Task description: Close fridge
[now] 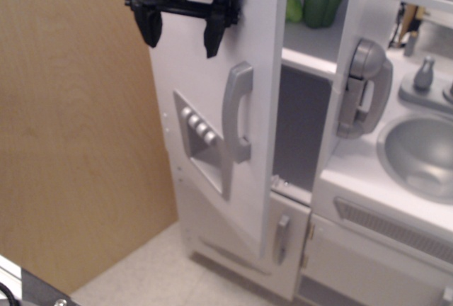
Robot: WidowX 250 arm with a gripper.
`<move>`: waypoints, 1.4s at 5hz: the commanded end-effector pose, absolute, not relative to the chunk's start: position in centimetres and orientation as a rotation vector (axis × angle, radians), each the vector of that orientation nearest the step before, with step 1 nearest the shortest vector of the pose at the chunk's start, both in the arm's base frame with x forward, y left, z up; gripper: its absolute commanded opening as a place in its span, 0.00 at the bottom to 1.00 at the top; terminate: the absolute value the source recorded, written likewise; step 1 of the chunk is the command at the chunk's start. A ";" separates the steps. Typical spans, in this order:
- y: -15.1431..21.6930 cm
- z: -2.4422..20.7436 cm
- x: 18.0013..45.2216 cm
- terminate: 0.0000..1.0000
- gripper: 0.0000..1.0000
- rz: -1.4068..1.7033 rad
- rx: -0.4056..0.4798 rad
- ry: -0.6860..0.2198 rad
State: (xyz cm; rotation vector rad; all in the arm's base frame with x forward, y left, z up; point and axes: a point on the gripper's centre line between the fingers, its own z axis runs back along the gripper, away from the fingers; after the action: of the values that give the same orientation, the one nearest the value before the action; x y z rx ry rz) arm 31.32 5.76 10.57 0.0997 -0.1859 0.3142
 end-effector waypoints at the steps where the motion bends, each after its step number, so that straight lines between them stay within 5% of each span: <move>1: 6.4 11.5 34.6 0.00 1.00 0.348 0.101 -0.252; 7: 6.4 11.6 37.9 0.00 1.00 0.436 0.084 -0.201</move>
State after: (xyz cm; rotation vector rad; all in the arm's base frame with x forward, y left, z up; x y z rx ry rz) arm 37.11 5.99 9.63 0.0867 -0.1445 0.4362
